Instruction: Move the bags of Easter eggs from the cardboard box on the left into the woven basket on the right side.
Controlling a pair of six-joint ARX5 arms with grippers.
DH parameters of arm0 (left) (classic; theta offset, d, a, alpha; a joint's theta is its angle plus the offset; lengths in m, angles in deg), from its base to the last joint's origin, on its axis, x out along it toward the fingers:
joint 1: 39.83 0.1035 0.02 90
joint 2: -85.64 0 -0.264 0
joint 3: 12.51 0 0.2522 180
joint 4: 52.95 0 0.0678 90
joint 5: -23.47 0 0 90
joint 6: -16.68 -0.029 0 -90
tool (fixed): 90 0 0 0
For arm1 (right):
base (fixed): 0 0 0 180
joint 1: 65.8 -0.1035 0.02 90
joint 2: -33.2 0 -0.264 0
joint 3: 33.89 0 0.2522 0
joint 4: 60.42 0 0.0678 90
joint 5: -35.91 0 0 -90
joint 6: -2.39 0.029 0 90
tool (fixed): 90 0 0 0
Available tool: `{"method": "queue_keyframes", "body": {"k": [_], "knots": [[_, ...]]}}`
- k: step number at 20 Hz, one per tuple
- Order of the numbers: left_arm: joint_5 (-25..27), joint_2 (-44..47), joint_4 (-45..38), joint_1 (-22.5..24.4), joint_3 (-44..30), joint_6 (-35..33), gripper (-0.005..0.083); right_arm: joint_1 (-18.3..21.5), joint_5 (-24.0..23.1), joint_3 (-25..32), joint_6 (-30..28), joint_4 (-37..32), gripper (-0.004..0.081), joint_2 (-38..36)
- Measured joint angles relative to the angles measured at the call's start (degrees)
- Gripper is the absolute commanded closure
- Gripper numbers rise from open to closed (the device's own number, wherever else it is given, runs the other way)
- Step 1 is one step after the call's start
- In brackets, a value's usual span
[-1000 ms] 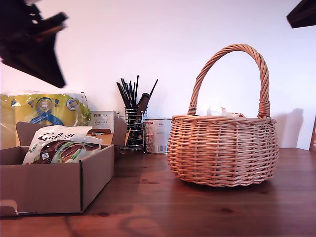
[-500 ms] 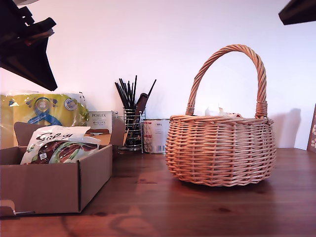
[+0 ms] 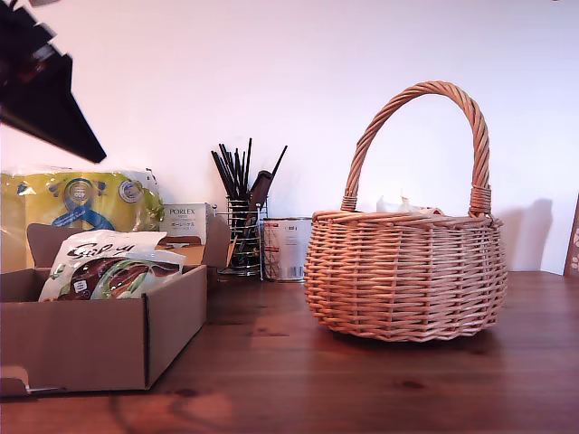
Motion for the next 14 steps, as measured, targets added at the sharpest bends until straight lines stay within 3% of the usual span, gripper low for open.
{"method": "queue_keyframes", "body": {"k": [1, 2, 7, 14], "knots": [[-0.17, -1.92, -0.76, 0.07, 0.00, -1.40, 0.0126, 0.00, -0.13, 0.00, 0.00, 0.02, 0.0782, 0.00], [-0.24, -4.31, -1.86, 0.00, 0.00, -2.08, 0.0064, 0.00, -0.15, 0.00, 0.00, -0.02, 0.0782, 0.00], [5.62, -15.32, -9.18, 0.00, 0.00, -5.33, 0.0055, 0.00, -0.15, 0.00, -1.18, 0.00, 0.0783, 0.00], [10.23, -16.31, -17.94, 0.98, 0.00, -16.50, 0.0055, 0.00, -0.31, 0.00, -1.31, 0.20, 0.0782, 0.00]]}}
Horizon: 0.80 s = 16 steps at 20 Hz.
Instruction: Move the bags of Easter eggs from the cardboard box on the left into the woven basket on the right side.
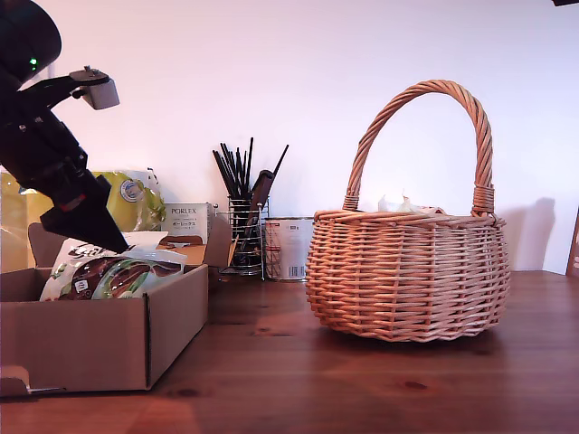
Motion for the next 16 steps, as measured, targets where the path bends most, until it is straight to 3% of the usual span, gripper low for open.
{"method": "queue_keyframes", "body": {"k": [9, 16], "knots": [[-2.49, -8.24, 0.37, 1.44, 0.00, -1.09, 0.0062, 0.00, -1.38, 0.00, -0.15, 0.00, 0.0782, 0.74], [-12.90, -8.20, 5.95, 1.25, 0.00, -0.55, 0.0065, 0.00, -1.51, 0.00, -0.22, -0.09, 0.0782, 1.01]]}}
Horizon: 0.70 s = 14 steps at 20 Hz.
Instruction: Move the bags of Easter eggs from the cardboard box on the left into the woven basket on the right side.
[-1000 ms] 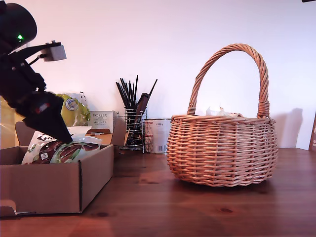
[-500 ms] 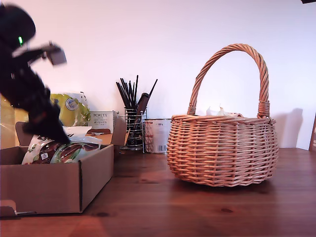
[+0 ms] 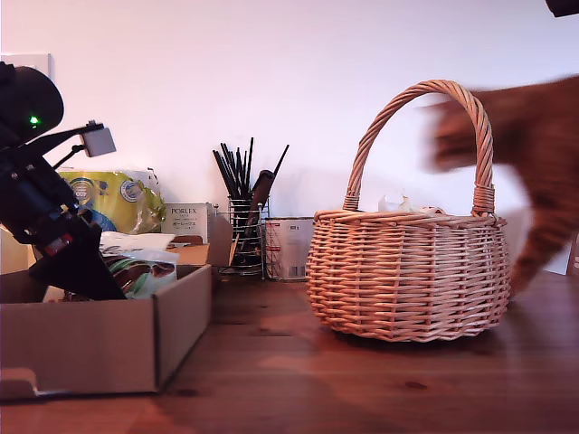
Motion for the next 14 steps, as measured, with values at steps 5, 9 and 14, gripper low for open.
{"method": "queue_keyframes", "body": {"k": [5, 9, 14], "knots": [[-0.48, -2.60, 0.35, -4.02, 0.02, 2.75, 0.0311, 0.00, -1.46, 0.00, -0.87, -0.15, 0.0782, 0.79], [-0.52, -4.63, -0.57, -5.35, 0.70, 3.26, 0.0574, 0.00, -1.49, 0.00, -1.03, -0.15, 0.0782, 1.66], [0.20, -4.35, 1.51, -5.38, 1.38, 3.43, 0.0710, 0.00, -1.49, 0.00, -1.03, -0.39, 0.0782, 3.21]]}}
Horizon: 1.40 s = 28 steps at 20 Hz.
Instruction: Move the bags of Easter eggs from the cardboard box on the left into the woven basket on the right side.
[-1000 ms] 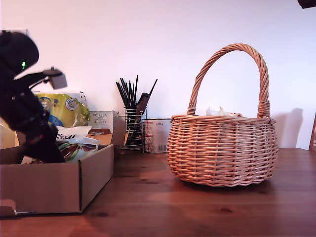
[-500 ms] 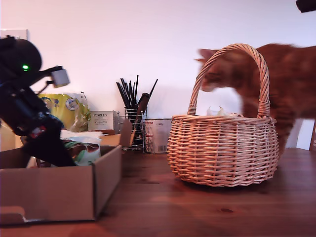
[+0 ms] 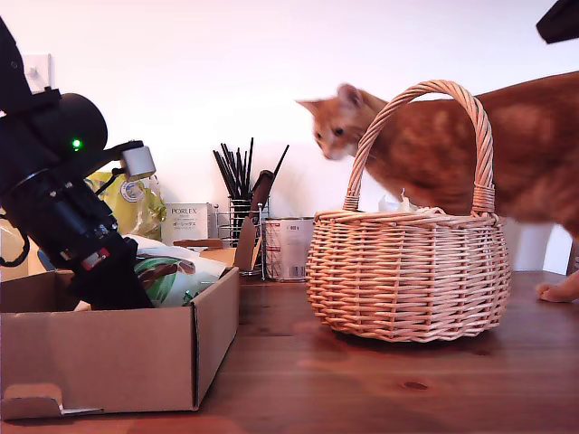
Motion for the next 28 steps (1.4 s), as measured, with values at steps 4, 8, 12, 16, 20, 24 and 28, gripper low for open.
{"method": "queue_keyframes", "body": {"k": [4, 8, 12, 16, 20, 24, 28], "knots": [[1.05, 1.92, 6.54, -0.07, 1.44, 0.35, 0.0719, 0.00, 0.00, 0.00, 0.00, -0.22, 0.0782, 0.68], [1.38, 7.89, 7.74, -0.07, 1.44, 0.63, 0.0720, 0.00, 0.00, 0.00, 0.00, -0.24, 0.0782, 0.68], [-0.74, 14.49, 7.76, -0.09, 1.49, 1.99, 0.0720, 0.00, 0.00, 0.00, 0.00, -0.26, 0.0782, 0.68], [-7.26, 17.44, 4.17, -2.67, 1.51, 7.45, 0.0750, 0.00, 0.00, 0.00, 0.00, -0.48, 0.0782, 0.68], [-8.33, 17.42, -6.32, -9.99, 1.53, 15.21, 0.0750, 0.00, 0.00, 0.00, 0.00, -0.70, 0.0782, 0.68], [-7.10, 16.59, -22.05, -15.80, 1.55, 22.03, 0.0750, 0.00, 0.04, 0.00, 0.00, -0.74, 0.0782, 0.68], [-5.55, 7.89, -32.76, -19.23, 4.72, 26.73, 0.0750, 0.00, 0.07, 0.00, 0.00, -0.74, 0.0782, 0.68]]}}
